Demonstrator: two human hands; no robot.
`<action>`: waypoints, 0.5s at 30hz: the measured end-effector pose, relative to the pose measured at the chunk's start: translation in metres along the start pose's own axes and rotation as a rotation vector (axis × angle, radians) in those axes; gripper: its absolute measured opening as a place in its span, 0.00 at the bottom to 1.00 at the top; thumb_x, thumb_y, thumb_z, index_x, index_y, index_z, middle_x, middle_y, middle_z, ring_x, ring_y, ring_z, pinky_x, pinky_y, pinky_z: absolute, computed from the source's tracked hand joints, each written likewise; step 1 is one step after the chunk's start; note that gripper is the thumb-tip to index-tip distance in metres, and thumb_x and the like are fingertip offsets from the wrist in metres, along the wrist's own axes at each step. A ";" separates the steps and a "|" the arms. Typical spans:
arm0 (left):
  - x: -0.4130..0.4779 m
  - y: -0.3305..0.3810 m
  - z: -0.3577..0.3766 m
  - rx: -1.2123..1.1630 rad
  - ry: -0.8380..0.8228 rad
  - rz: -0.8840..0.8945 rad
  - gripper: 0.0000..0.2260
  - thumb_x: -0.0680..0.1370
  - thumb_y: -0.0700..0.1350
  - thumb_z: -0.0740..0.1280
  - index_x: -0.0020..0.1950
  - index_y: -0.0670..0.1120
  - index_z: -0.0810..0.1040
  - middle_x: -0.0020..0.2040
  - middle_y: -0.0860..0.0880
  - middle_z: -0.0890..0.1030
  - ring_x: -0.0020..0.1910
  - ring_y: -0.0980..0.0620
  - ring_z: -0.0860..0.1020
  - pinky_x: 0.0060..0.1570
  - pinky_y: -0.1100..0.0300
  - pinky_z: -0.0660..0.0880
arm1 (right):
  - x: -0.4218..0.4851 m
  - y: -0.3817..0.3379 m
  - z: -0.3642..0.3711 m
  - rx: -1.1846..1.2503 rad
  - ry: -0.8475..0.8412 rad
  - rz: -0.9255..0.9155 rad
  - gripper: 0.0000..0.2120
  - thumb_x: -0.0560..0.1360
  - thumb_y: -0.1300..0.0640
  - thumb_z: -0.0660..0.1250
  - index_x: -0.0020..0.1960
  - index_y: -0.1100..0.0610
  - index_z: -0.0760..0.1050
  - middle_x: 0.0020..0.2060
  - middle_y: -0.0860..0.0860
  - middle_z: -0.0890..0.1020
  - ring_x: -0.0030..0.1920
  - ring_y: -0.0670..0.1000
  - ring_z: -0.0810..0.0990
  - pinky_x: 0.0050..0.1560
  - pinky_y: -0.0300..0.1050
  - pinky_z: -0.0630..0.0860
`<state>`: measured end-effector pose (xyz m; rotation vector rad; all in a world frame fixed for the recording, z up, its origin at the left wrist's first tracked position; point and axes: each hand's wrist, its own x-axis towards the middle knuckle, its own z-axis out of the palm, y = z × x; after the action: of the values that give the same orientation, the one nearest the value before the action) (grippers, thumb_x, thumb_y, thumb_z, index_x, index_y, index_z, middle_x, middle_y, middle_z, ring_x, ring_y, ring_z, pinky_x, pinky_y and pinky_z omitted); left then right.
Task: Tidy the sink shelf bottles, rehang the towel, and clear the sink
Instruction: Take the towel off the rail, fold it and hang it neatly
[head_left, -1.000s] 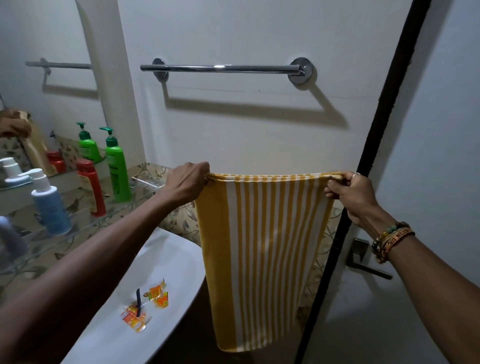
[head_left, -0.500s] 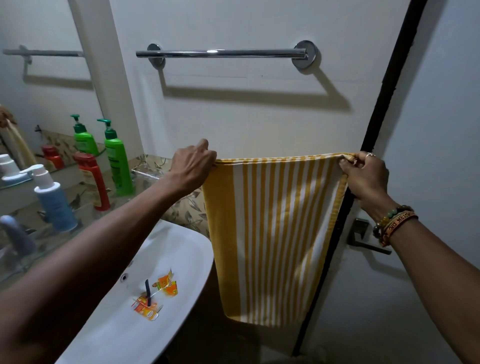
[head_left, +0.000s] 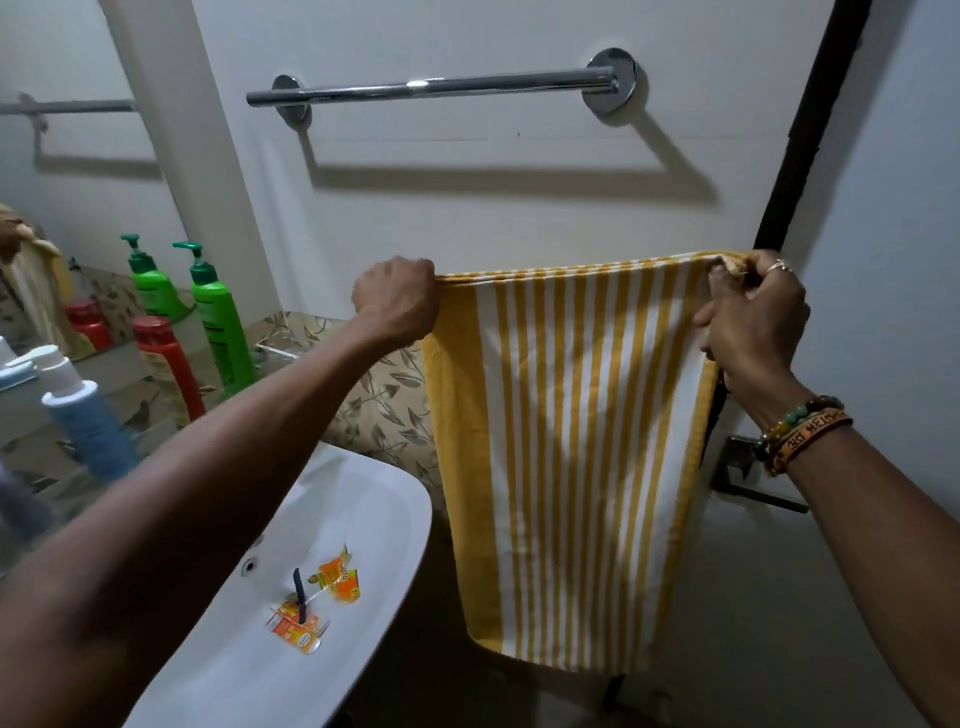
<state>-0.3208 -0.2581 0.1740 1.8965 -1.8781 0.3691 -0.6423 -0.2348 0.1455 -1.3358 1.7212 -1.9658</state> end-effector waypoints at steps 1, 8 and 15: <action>0.006 0.000 0.001 -0.258 -0.070 -0.116 0.08 0.83 0.40 0.58 0.49 0.42 0.77 0.36 0.45 0.82 0.31 0.48 0.82 0.35 0.54 0.81 | 0.005 0.001 0.002 0.005 0.002 0.011 0.09 0.81 0.50 0.65 0.58 0.52 0.76 0.30 0.51 0.82 0.21 0.46 0.77 0.22 0.40 0.73; 0.019 0.002 0.024 -1.207 -0.151 -0.428 0.04 0.82 0.38 0.64 0.48 0.42 0.75 0.45 0.38 0.84 0.38 0.43 0.85 0.37 0.52 0.84 | 0.027 0.010 0.012 0.221 -0.130 0.173 0.10 0.83 0.53 0.61 0.62 0.55 0.70 0.34 0.54 0.85 0.25 0.51 0.81 0.24 0.42 0.76; 0.038 -0.024 0.040 -1.282 -0.047 -0.326 0.03 0.81 0.39 0.65 0.48 0.43 0.75 0.42 0.41 0.83 0.37 0.48 0.84 0.37 0.58 0.83 | 0.026 0.004 0.034 0.245 -0.106 0.178 0.03 0.83 0.57 0.60 0.56 0.51 0.69 0.48 0.57 0.83 0.37 0.51 0.87 0.32 0.42 0.81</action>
<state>-0.2999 -0.3113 0.1554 1.1997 -1.2036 -0.8099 -0.6340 -0.2762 0.1518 -1.1389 1.4428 -1.8974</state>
